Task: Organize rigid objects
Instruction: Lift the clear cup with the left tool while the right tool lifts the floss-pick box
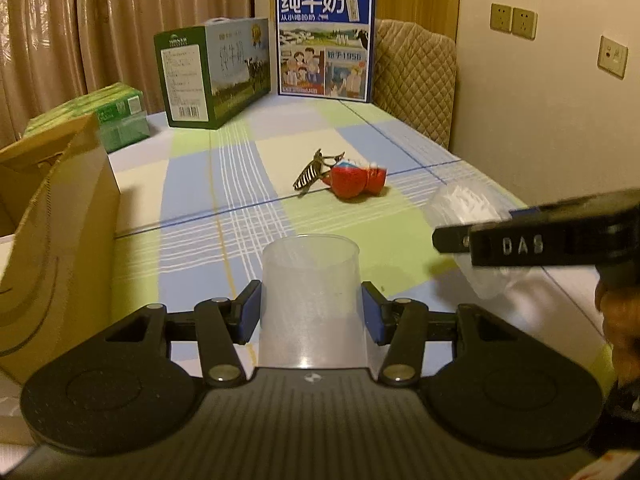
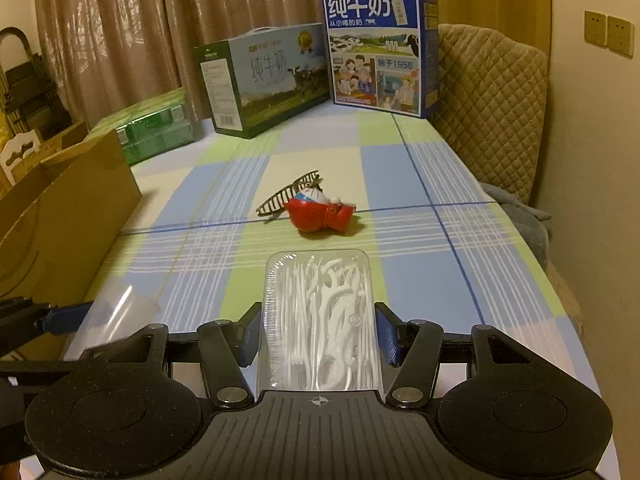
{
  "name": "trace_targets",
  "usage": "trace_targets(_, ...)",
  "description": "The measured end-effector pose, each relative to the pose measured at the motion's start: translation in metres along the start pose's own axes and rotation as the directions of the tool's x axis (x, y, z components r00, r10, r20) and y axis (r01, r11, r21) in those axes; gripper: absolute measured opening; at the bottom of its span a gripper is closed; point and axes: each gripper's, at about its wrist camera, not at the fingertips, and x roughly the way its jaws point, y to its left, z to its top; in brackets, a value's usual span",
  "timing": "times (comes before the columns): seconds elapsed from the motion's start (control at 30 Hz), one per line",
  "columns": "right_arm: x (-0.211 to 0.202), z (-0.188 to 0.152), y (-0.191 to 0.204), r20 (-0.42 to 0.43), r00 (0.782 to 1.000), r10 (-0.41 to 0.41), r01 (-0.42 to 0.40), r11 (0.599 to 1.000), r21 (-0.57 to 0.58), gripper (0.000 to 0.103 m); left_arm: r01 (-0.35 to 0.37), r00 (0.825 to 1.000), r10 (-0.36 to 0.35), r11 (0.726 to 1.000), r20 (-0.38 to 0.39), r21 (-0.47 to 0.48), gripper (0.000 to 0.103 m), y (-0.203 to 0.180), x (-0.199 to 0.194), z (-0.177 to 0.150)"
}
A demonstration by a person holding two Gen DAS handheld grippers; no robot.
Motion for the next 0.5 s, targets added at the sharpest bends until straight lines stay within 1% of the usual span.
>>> trace_targets(0.1, -0.012, -0.004, 0.010, 0.001, 1.000, -0.011, 0.011, 1.000, -0.015, 0.054, -0.004, 1.000, 0.004, 1.000, 0.011, -0.004, 0.047, -0.003, -0.014, 0.001)
trace_targets(0.17, -0.022, -0.005, 0.015, 0.008, 1.000, -0.016, 0.016, 1.000, -0.025, 0.054, 0.002, 1.000, -0.001, 1.000, 0.010, -0.029, 0.047, -0.003, -0.024, 0.002)
trace_targets(0.27, -0.041, -0.005, 0.023, 0.019, 1.000, 0.001, -0.001, 1.000, -0.024, 0.054, -0.005, 1.000, 0.006, 0.999, 0.024, -0.051, 0.047, -0.002, -0.042, 0.005)
trace_targets(0.5, -0.078, 0.009, 0.035, 0.042, 0.999, 0.005, -0.005, 1.000, -0.005, 0.054, -0.031, 0.999, 0.035, 0.994, 0.037, -0.107, 0.047, 0.008, -0.078, 0.014)
